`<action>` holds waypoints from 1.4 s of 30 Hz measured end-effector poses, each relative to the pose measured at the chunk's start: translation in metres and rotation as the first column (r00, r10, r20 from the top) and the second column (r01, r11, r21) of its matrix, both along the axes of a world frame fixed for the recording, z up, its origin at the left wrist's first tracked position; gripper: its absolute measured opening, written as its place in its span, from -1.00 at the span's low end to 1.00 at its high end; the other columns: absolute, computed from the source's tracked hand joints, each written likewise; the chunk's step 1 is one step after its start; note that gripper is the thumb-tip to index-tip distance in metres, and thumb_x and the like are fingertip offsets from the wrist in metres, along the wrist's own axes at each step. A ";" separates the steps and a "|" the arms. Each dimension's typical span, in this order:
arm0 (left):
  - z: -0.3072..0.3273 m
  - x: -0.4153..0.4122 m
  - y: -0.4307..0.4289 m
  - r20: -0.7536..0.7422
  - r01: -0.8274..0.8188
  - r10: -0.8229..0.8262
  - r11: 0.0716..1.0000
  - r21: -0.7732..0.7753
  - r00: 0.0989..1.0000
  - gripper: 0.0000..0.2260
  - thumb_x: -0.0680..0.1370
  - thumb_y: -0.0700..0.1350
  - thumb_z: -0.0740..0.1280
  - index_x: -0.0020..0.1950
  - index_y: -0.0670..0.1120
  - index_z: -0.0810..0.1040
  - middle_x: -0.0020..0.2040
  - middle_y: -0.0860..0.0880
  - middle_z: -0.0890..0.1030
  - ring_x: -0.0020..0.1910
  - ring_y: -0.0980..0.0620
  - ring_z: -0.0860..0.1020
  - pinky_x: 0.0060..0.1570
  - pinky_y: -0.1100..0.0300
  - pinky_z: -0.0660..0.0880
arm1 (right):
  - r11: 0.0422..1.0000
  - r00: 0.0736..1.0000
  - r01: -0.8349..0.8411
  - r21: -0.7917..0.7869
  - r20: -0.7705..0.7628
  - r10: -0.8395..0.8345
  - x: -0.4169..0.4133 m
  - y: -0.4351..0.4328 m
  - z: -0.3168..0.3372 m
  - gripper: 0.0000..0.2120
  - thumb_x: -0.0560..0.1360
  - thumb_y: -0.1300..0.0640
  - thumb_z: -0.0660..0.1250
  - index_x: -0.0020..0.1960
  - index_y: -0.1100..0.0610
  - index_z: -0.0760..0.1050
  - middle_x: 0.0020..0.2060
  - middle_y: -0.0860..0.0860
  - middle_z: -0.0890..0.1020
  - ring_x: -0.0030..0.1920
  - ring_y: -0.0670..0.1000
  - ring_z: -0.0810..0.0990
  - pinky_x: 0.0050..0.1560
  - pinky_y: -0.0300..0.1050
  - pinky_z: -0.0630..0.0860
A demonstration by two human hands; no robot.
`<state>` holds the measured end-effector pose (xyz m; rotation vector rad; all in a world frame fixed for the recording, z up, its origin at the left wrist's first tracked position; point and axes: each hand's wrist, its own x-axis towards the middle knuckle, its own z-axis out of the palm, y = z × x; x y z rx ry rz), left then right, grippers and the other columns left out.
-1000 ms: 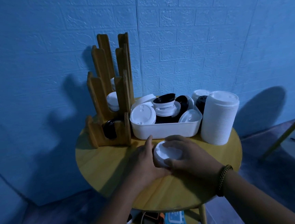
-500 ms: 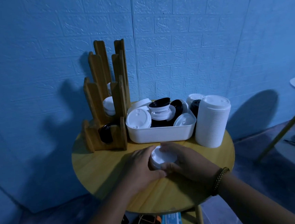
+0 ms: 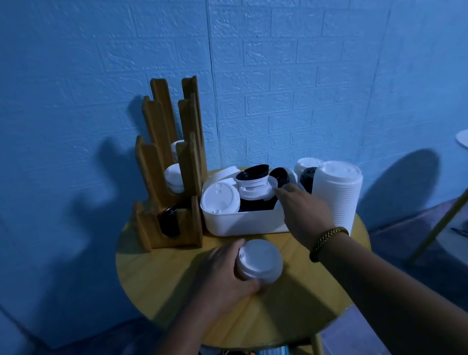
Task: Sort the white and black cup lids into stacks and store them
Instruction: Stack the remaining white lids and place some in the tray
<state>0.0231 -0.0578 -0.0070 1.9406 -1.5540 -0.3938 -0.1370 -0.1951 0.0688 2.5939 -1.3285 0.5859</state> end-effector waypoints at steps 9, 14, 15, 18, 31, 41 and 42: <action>0.000 0.000 -0.001 -0.004 0.002 -0.003 1.000 -0.010 1.000 -0.17 0.34 0.33 0.53 0.52 0.22 0.25 0.42 0.19 0.37 0.33 0.17 0.35 0.25 0.13 0.43 | 0.989 0.989 -0.104 -0.100 0.093 0.113 -0.001 -0.009 0.014 -0.68 0.59 0.31 0.19 0.25 0.06 0.54 0.07 0.00 0.57 0.00 0.07 0.57 -0.34 -0.13 0.42; 0.002 -0.002 0.000 0.017 0.006 -0.006 1.000 -0.016 1.000 -0.17 0.35 0.29 0.54 0.53 0.22 0.24 0.44 0.18 0.37 0.33 0.18 0.34 0.22 0.18 0.42 | 0.999 0.998 -0.054 0.008 0.040 0.053 -0.008 -0.009 0.012 -0.61 0.62 0.05 0.17 0.44 0.02 0.40 0.26 -0.02 0.54 0.29 0.08 0.42 0.17 0.02 0.45; 0.002 -0.002 0.000 0.020 0.006 -0.006 1.000 -0.020 1.000 -0.17 0.36 0.29 0.54 0.54 0.21 0.23 0.44 0.17 0.37 0.33 0.19 0.33 0.21 0.20 0.40 | 0.999 0.999 -0.027 0.039 -0.017 0.028 -0.008 -0.009 0.011 -0.57 0.62 -0.03 0.15 0.46 0.01 0.35 0.30 -0.03 0.52 0.34 0.08 0.39 0.23 0.04 0.40; 0.003 -0.003 -0.001 0.022 0.006 -0.006 1.000 -0.016 1.000 -0.15 0.37 0.29 0.54 0.56 0.19 0.22 0.46 0.16 0.36 0.37 0.16 0.34 0.23 0.21 0.37 | 0.995 0.996 0.003 0.099 -0.085 0.006 -0.002 -0.011 0.010 -0.65 0.62 -0.11 0.10 0.29 0.03 0.43 0.15 -0.01 0.59 0.25 0.10 0.47 0.19 0.07 0.37; 0.013 0.025 -0.003 -0.034 0.074 -0.071 0.993 0.097 0.997 -0.24 0.33 0.25 0.58 0.45 0.23 0.31 0.32 0.23 0.41 0.28 0.19 0.41 0.17 0.18 0.47 | 0.979 0.907 -0.187 0.080 0.397 0.141 0.010 0.001 0.017 -0.72 0.64 0.19 0.14 0.26 0.08 0.54 0.12 -0.02 0.62 0.11 0.01 0.56 0.05 -0.03 0.49; 0.005 0.029 0.007 -0.024 0.078 -0.076 0.995 0.067 0.997 -0.22 0.37 0.28 0.54 0.50 0.28 0.26 0.28 0.26 0.32 0.31 0.19 0.32 0.20 0.16 0.37 | 0.878 0.779 -0.459 0.135 0.537 0.325 -0.018 0.044 0.002 -0.76 0.64 0.22 0.19 0.12 0.01 0.59 -0.01 -0.14 0.60 0.01 -0.16 0.52 -0.05 -0.19 0.46; 0.005 0.028 0.007 -0.020 0.079 -0.078 0.994 0.074 0.997 -0.22 0.35 0.31 0.54 0.49 0.29 0.26 0.31 0.25 0.34 0.30 0.19 0.33 0.19 0.15 0.39 | 0.848 0.827 -0.457 0.269 0.478 0.294 -0.018 0.046 0.001 -0.75 0.65 0.20 0.17 0.10 -0.02 0.59 -0.01 -0.17 0.60 0.00 -0.21 0.51 -0.09 -0.23 0.44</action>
